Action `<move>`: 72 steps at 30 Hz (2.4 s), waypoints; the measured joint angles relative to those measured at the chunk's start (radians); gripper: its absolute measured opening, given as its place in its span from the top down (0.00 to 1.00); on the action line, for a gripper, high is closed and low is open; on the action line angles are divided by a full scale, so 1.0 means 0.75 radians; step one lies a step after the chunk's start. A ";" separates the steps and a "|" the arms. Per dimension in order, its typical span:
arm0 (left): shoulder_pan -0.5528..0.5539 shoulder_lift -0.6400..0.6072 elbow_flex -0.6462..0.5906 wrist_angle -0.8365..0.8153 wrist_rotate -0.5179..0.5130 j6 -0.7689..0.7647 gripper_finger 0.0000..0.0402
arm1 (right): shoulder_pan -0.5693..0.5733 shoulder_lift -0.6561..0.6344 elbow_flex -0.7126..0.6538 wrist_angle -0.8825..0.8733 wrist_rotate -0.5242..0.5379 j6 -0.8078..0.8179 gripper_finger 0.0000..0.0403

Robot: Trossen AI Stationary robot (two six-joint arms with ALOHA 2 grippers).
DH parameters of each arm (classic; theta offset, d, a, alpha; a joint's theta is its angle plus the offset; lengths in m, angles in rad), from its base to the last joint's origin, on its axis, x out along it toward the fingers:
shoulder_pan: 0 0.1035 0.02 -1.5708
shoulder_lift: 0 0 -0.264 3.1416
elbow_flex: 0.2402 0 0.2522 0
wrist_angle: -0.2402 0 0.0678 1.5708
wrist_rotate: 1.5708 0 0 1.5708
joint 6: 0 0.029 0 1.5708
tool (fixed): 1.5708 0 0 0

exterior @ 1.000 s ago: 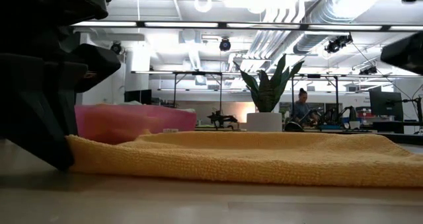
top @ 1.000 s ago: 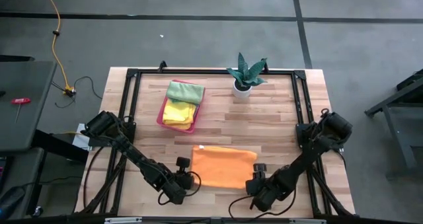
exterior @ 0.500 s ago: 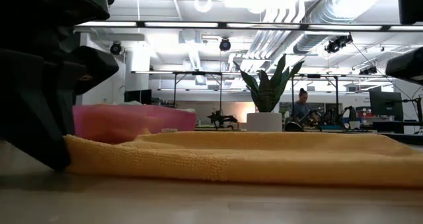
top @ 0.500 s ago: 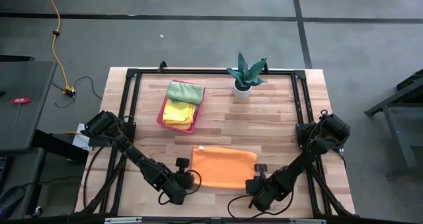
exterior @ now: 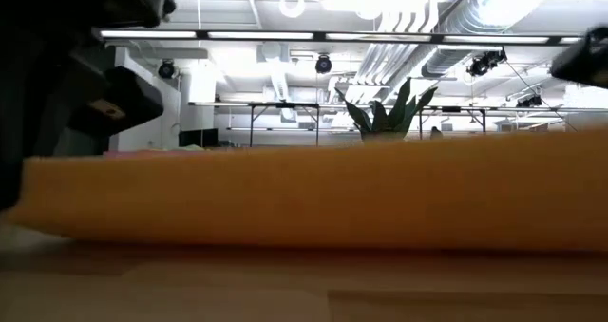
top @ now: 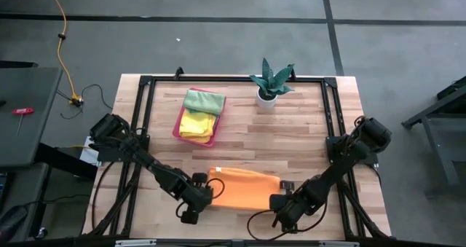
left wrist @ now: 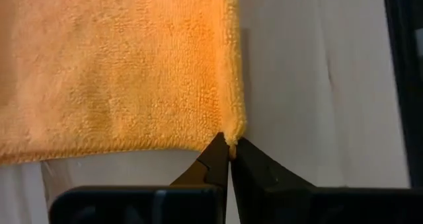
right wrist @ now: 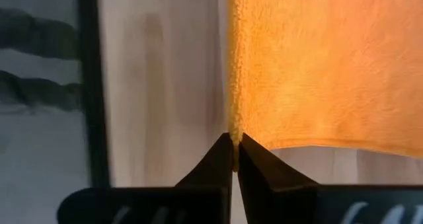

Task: Fold microfiber towels
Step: Fold the orange microfiber towel

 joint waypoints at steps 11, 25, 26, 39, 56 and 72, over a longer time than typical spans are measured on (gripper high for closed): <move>0.148 -0.094 -0.001 -0.052 0.080 -0.022 1.00 | -0.127 -0.154 -0.090 -0.014 -0.026 0.141 1.00; 0.209 -0.094 -0.001 -0.121 0.031 -0.195 1.00 | -0.147 -0.160 -0.179 0.013 -0.074 0.267 1.00; 0.209 -0.094 -0.001 -0.117 0.031 -0.196 1.00 | -0.152 -0.160 -0.179 0.010 -0.074 0.282 1.00; 0.209 -0.161 0.001 -0.144 -0.058 -0.241 1.00 | -0.244 -0.243 -0.180 -0.073 -0.026 0.268 1.00; 0.292 -0.110 0.001 -0.185 -0.250 -0.180 1.00 | -0.334 -0.288 -0.180 -0.229 0.033 0.322 1.00; 0.317 -0.059 0.001 -0.193 -0.273 -0.217 1.00 | -0.342 -0.286 -0.180 -0.293 -0.007 0.458 1.00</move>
